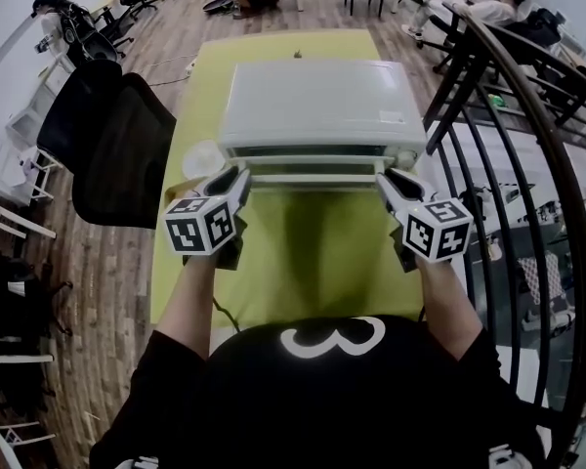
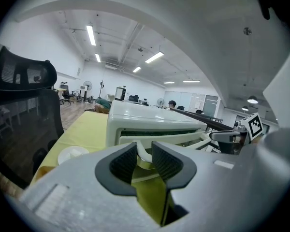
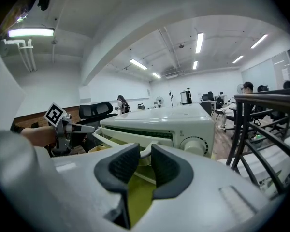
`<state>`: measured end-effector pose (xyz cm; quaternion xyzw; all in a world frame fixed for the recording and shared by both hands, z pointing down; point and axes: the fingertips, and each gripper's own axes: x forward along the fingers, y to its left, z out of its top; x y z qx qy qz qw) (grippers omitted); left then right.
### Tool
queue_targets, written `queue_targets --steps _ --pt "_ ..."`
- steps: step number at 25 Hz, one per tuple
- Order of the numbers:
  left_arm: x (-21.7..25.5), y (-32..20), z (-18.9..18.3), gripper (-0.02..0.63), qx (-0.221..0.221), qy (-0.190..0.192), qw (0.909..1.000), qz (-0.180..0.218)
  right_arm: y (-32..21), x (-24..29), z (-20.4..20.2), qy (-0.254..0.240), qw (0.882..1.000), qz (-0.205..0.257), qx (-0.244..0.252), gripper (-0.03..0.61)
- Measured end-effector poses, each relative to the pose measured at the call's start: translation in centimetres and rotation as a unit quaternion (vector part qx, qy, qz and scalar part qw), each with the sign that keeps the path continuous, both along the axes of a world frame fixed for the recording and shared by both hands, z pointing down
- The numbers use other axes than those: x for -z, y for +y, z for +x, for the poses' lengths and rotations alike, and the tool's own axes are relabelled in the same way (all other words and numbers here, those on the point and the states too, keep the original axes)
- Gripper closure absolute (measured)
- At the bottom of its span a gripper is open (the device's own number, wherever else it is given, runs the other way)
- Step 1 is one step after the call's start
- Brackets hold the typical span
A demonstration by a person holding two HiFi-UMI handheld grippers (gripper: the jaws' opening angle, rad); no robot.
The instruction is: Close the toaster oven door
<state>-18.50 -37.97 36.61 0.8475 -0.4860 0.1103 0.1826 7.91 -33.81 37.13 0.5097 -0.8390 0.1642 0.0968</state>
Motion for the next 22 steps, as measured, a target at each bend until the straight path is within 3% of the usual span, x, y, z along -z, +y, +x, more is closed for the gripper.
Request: queue_targets --steps 17,22 --pt "0.7 -2.6 0.2 0.514 0.008 0.015 0.9998 0.010 -2.5 0.8 0.2 0.009 1.000 0.018 -0.013 0.518" --pt "0.6 -2.7 0.3 0.514 0.008 -0.002 0.9998 0.018 -2.7 0.7 0.3 0.004 1.000 0.011 -0.010 0.518"
